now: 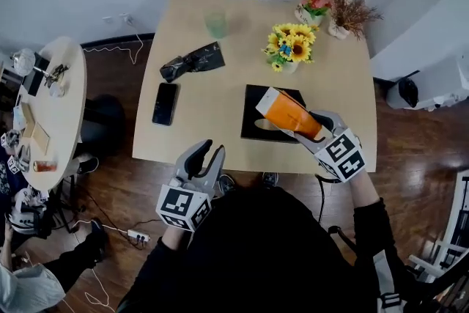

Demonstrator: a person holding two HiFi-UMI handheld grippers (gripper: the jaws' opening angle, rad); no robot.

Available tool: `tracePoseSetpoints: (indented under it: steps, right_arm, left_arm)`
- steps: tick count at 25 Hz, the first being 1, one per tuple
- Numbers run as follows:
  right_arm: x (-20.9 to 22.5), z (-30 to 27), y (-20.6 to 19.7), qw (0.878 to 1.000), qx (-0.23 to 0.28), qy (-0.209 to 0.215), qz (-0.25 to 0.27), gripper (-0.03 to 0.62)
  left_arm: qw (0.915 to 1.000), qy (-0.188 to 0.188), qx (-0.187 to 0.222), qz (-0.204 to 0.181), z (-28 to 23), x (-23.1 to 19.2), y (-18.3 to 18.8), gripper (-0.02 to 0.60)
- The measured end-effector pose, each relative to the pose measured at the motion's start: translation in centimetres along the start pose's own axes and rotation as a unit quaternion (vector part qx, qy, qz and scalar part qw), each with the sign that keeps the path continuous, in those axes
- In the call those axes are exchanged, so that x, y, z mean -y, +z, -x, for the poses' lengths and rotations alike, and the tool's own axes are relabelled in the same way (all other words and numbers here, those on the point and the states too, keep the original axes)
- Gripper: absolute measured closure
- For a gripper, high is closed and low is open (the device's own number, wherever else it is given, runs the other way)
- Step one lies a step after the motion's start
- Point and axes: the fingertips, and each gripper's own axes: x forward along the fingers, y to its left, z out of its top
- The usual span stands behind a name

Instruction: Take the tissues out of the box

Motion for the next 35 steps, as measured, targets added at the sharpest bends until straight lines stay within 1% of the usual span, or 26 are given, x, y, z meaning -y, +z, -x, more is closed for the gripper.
tracePoseSetpoints:
  steps: [4, 10, 13, 20, 24, 26, 29, 32, 35]
  right_arm:
    - [1.0, 3.2, 0.1, 0.997, 0.045, -0.041, -0.055, 0.336]
    - [2.4, 6.6, -2.3, 0.988, 0.068, -0.094, -0.104, 0.336]
    - [2.8, 7.8, -3.4, 0.982, 0.078, -0.109, -0.131, 0.336]
    - [4.2, 9.5, -7.0, 0.971, 0.076, -0.134, -0.183, 0.335]
    - [4.9, 10.2, -8.6, 0.967, 0.069, -0.144, -0.197, 0.336]
    - [5.1, 10.3, -9.1, 0.967, 0.066, -0.143, -0.198, 0.335]
    - [5.3, 9.9, -9.7, 0.973, 0.054, -0.132, -0.184, 0.335]
    - [5.4, 9.3, -10.5, 0.979, 0.028, -0.125, -0.157, 0.335]
    - [5.7, 9.0, -11.3, 0.982, 0.011, -0.12, -0.145, 0.335]
  left_arm:
    - [0.9996, -0.027, -0.007, -0.006, -1.4, 1.3, 0.0, 0.485]
    - [0.9979, -0.057, -0.021, -0.022, -3.2, 3.0, -0.6, 0.485]
    - [0.9968, -0.069, -0.031, -0.024, -3.9, 3.8, -1.0, 0.485]
    - [0.9945, -0.087, -0.048, -0.034, -5.0, 5.6, -1.6, 0.485]
    - [0.9943, -0.086, -0.053, -0.034, -5.0, 5.9, -1.9, 0.485]
    - [0.9945, -0.083, -0.054, -0.034, -4.9, 5.9, -2.0, 0.485]
    - [0.9947, -0.078, -0.06, -0.029, -4.9, 5.8, -2.1, 0.485]
    - [0.9953, -0.072, -0.057, -0.032, -4.8, 5.6, -2.1, 0.485]
    - [0.9958, -0.065, -0.055, -0.034, -4.5, 5.4, -2.1, 0.485]
